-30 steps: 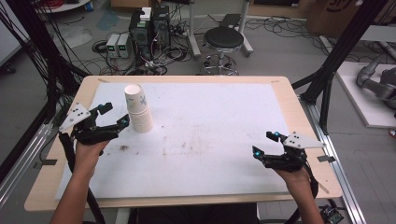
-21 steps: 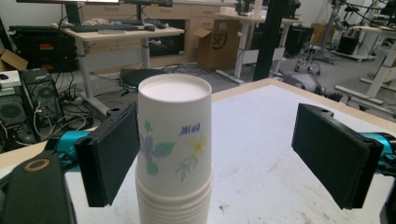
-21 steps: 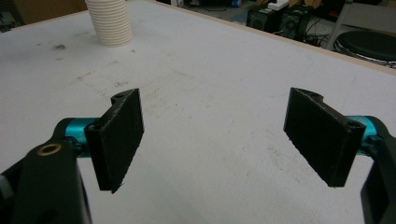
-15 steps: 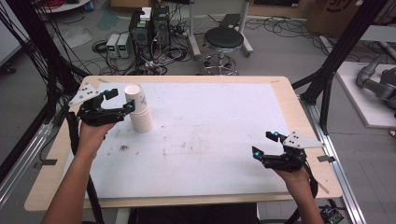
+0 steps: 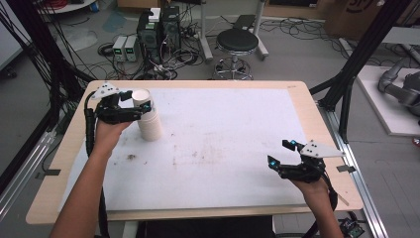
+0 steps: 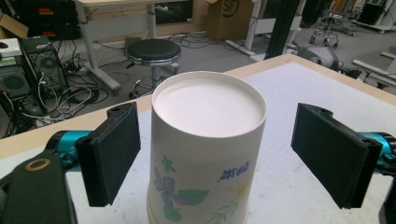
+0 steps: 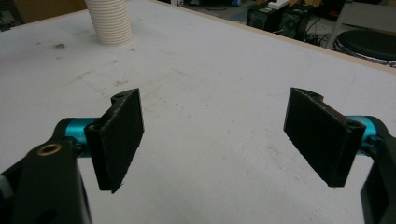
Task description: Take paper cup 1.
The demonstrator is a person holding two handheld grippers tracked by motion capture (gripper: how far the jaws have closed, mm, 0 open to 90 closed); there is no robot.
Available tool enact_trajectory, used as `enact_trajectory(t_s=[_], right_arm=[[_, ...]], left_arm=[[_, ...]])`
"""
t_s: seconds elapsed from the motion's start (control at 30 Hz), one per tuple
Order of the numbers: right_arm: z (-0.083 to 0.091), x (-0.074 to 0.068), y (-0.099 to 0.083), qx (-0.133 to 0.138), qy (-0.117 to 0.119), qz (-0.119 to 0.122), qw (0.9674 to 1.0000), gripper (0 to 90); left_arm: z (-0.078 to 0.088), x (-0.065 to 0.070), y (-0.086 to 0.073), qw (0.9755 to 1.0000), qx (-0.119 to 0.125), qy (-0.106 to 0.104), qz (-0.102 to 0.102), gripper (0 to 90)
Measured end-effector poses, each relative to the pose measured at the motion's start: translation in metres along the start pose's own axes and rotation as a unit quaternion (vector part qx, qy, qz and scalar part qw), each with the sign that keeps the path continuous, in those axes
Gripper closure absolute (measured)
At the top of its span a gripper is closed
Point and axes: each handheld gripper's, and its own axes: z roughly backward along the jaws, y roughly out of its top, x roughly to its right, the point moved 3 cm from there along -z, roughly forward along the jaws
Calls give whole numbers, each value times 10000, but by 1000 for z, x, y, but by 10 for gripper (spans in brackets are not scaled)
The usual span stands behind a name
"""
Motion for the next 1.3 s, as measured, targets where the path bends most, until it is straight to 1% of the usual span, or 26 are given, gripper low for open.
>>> enact_trajectory(t_s=[0.23,0.47,0.53,0.6,0.63,0.7,0.8,0.93,0.97,1.07,1.1,1.13,1.17,1.2,1.23,1.3], right_arm=[[0,-1,0,-13,14,0,10000,205],[-1,-1,0,-22,22,-11,10000,205],[-1,0,0,-26,9,-25,10000,205],[-1,0,0,-26,10,-25,10000,205],[-1,0,0,-27,8,-25,10000,205],[-1,0,0,-28,7,-26,10000,205],[-1,0,-1,-51,13,-18,10000,205],[-1,0,0,-46,20,-33,10000,205],[-1,0,0,-52,18,-30,10000,205],[-1,0,0,-33,21,16,10000,205],[-1,0,0,-34,19,20,10000,205],[-1,0,0,-34,19,18,10000,205],[-1,0,0,-34,19,18,10000,205],[-1,0,0,-39,25,9,10000,205],[-1,0,0,-37,19,12,10000,205],[-1,0,0,-39,26,10,10000,205]], left_arm=[[-11,-4,-4,10000,-48,6,68,160],[-15,-8,-7,9999,-75,1,127,207],[-15,-9,-7,9999,-70,-17,131,237],[-15,-8,-7,9999,-36,-90,60,279],[-15,-8,-7,9999,-36,-90,60,308],[-14,-7,-6,10000,-24,-93,-14,317],[-12,-7,-5,9999,33,-116,-22,320],[-9,-7,-1,9999,59,-116,-30,323],[-8,-7,1,9999,71,-117,-60,324],[-1,-6,13,9996,214,-118,-117,326],[-1,-6,13,9996,214,-118,-117,327],[3,-6,20,9994,312,-121,-127,327],[3,-6,20,9994,312,-121,-127,328],[5,-6,23,9992,357,-108,-131,328],[9,-6,29,9988,442,-122,-142,330],[11,-6,32,9987,476,-124,-140,331]])
